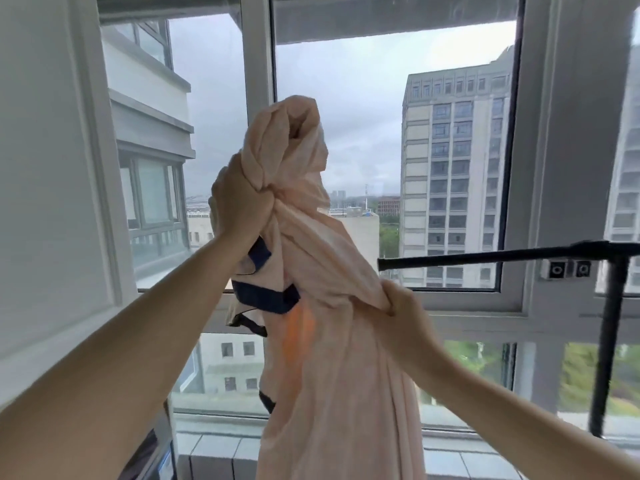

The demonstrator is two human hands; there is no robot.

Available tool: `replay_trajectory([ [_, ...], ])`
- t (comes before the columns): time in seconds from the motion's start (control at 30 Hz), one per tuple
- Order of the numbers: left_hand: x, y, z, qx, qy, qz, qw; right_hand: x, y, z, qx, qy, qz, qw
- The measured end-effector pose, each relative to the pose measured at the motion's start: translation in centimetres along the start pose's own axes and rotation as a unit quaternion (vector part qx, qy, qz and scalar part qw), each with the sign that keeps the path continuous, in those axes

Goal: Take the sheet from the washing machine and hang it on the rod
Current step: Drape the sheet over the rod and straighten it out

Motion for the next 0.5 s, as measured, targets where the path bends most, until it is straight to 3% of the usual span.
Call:
replay_trajectory([
  [0.13, -0.8, -0.9, -2.1, -0.003, 0.064, 0.07, 0.995, -3.6, 2.8, -4.1, 0.084, 0.029, 0.091, 0.992],
  [0.27, -1.0, -4.4, -3.7, -0.059, 0.157, 0.182, 0.969, -6.3, 6.3, -8.0, 0.153, 0.041, 0.115, 0.981],
  [0.4, -0.2, -9.5, -5.0, -0.117, 0.17, 0.276, 0.939, -5.3, 10.7, -11.9, 0.212, 0.008, 0.151, 0.966],
  [0.5, 0.2, -13.9, -4.7, -0.205, 0.168, 0.297, 0.917, -3.2, 13.6, -13.1, 0.219, -0.047, 0.184, 0.957],
])
Point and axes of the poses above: each hand's wrist, its own z-axis away from the middle knuckle, its own y-axis out of the back of the hand, x = y × z, the point moved 2 cm from there along -z, towards the middle knuckle, and after that the axes turned 6 degrees about -x, right-handed, at the moved point
